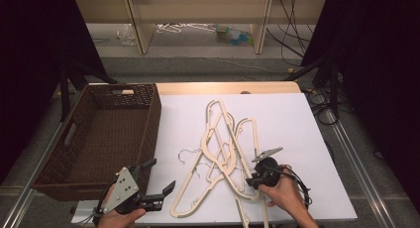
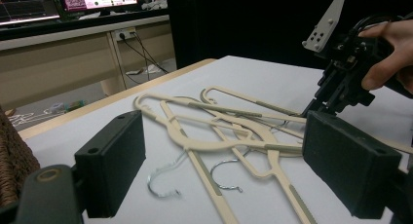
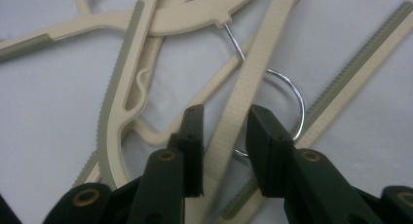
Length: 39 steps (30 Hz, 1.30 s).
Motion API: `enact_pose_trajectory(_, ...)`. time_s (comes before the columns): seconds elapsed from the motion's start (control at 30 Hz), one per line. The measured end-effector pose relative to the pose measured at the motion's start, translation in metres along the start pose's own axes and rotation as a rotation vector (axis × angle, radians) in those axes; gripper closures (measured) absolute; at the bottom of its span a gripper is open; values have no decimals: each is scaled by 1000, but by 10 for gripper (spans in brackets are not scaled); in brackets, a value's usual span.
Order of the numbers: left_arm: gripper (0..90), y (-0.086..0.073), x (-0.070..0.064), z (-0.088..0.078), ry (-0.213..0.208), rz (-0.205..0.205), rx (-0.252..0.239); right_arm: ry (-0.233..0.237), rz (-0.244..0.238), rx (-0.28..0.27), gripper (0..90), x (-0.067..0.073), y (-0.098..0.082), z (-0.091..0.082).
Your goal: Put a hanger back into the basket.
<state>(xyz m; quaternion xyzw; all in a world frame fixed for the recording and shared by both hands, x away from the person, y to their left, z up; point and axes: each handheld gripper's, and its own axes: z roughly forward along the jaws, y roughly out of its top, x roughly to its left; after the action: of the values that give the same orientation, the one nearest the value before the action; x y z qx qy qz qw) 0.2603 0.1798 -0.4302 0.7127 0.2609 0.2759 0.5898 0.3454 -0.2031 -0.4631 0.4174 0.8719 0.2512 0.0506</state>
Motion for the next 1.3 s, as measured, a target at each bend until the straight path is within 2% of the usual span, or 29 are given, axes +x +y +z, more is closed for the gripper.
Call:
enact_pose_trajectory(0.03,158,0,0,0,-1,0,3,-3,-7,10,736,0,1,-5)
enact_pose_trajectory(0.07,158,0,0,0,-1,0,3,-3,-7,10,736,0,1,-5)
enact_pose_trajectory(0.1,158,0,0,0,0,3,1,-5,-33,3,753,-2,1,-6)
enact_pose_trajectory(0.13,158,0,0,0,1,-4,-1,-22,-59,21,791,-4,2,-10)
enact_pose_trajectory(0.23,158,0,0,0,-1,9,6,-5,-85,28,797,-5,1,-12)
enact_pose_trajectory(0.3,158,0,0,1,1,6,8,-9,-132,39,793,-5,1,-15)
enact_pose_trajectory(0.4,159,-1,-1,2,1,3,13,-6,-153,43,793,-6,1,-19)
enact_pose_trajectory(0.43,160,-2,-1,3,13,15,38,-8,-161,45,794,-7,1,-24)
enact_pose_trajectory(0.47,161,-2,-1,5,11,17,40,-10,-167,43,795,-7,1,-26)
enact_pose_trajectory(0.5,160,-2,-1,5,11,17,40,-10,-167,43,795,-7,1,-26)
enact_pose_trajectory(0.53,160,-3,-3,6,15,5,65,-8,-173,44,795,-7,1,-29)
enact_pose_trajectory(0.67,168,-8,-9,21,-2,60,145,-17,-219,20,797,-2,5,-45)
enact_pose_trajectory(0.7,175,-9,-11,25,-2,80,171,-5,-228,10,799,-1,7,-49)
enact_pose_trajectory(0.77,191,-12,-12,29,-18,97,214,-5,-223,-2,799,3,10,-52)
enact_pose_trajectory(0.87,221,-14,-12,34,-25,107,235,-18,-242,16,799,11,14,-47)
enact_pose_trajectory(0.9,243,-16,-11,36,-20,114,265,-11,-242,15,799,11,16,-45)
enact_pose_trajectory(0.93,248,-17,-11,36,-16,133,274,1,-253,3,799,10,17,-44)
enact_pose_trajectory(1.03,267,-19,-11,38,-17,135,296,-10,-228,19,800,12,20,-44)
enact_pose_trajectory(1.07,275,-20,-11,39,-18,144,308,-1,-245,13,800,11,22,-44)
enact_pose_trajectory(1.27,283,-24,-13,48,-30,210,360,15,-249,2,801,3,20,-69)
enact_pose_trajectory(1.3,285,-26,-13,51,-21,242,373,17,-247,2,801,2,19,-71)
